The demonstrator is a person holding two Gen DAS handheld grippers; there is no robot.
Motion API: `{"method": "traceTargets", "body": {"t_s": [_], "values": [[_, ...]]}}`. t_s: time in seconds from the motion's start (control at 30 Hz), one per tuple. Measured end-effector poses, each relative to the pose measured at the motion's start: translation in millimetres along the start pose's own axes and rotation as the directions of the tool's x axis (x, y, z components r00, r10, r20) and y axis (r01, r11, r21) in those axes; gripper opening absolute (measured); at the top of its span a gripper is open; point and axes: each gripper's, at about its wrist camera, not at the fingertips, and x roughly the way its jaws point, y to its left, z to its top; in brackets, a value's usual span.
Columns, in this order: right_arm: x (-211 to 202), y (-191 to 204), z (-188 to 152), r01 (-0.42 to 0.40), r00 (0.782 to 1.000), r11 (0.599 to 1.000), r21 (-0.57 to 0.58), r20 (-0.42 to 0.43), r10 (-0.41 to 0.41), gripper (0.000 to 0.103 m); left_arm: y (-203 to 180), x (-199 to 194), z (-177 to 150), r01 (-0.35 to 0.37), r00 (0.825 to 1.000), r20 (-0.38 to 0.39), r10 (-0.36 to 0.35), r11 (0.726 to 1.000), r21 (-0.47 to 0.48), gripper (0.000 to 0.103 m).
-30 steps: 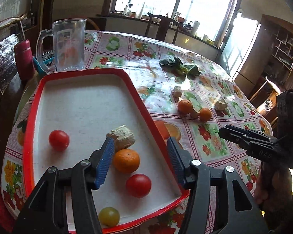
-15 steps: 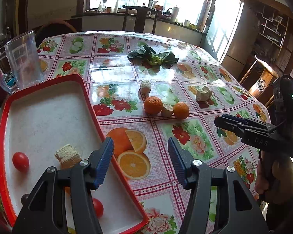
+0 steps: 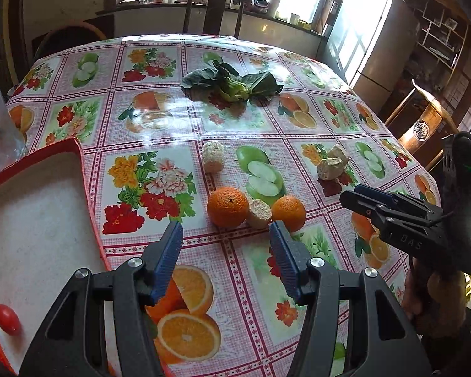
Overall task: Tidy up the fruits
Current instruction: 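Grasp an orange with the left gripper while the right gripper grasps a layered beige block, then carry the orange and beige block over the tray and open both grippers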
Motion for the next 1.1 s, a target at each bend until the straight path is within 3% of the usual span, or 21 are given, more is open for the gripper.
{"method": "traceTargets", "body": {"t_s": [0.33, 0.43, 0.5, 0.67, 1.1], "values": [[32.6, -11.8, 22.5, 0.022, 1.0, 1.0, 0.015, -0.012, -0.022, 0.046, -7.6, 41.6, 17.2, 0.003, 0.997, -0.081, 0.0, 1.0, 0.026, 0.056], [33.9, -8.8, 22.2, 0.043, 0.999, 0.999, -0.009, 0.001, -0.043, 0.038, -6.6, 45.8, 18.9, 0.02, 0.996, -0.087, -0.018, 1.0, 0.019, 0.053], [33.0, -8.4, 21.2, 0.043, 0.999, 0.999, -0.012, 0.007, -0.042, 0.038, -6.0, 46.4, 19.5, 0.023, 0.996, -0.086, -0.021, 1.0, 0.019, 0.052], [22.8, -5.5, 14.9, 0.019, 1.0, 1.0, -0.005, 0.018, -0.019, 0.037, -2.8, 41.3, 19.4, 0.026, 0.998, -0.065, -0.025, 1.0, 0.014, 0.033], [-26.0, 7.3, -6.9, -0.043, 0.996, 0.999, 0.004, 0.083, 0.042, 0.037, -15.5, 31.9, 12.1, 0.015, 0.999, -0.031, -0.013, 0.997, 0.074, 0.032]]}}
